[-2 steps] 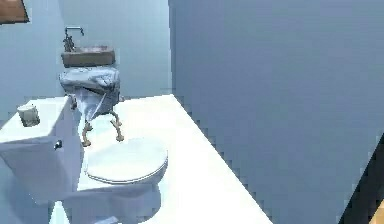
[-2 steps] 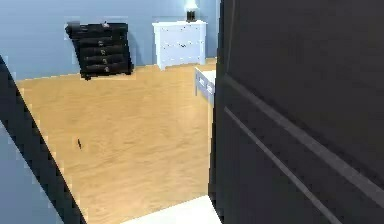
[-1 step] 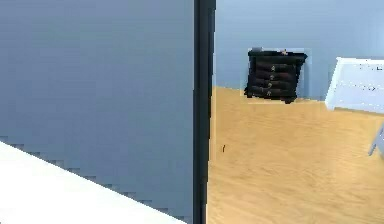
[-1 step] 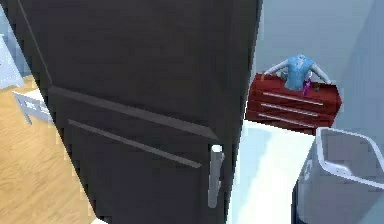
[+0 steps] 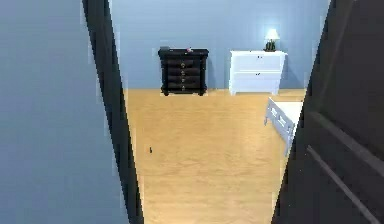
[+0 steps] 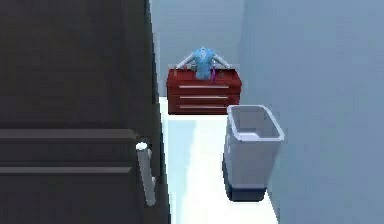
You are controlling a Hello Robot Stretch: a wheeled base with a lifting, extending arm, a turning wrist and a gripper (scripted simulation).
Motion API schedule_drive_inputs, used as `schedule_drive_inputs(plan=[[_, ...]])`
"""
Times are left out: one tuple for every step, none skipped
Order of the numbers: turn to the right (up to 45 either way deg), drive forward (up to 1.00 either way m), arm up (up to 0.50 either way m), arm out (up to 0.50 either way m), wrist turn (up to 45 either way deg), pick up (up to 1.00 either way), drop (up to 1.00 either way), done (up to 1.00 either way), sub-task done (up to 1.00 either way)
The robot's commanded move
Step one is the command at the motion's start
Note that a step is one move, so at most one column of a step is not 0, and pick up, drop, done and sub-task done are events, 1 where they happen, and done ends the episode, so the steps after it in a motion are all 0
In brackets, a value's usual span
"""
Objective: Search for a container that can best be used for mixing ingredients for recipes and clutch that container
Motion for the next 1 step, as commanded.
schedule_drive_inputs(plan=[[0.0, 1.0, 0.0, 0.0, 0.0, 0.0, 0.0, 0.0, 0.0]])
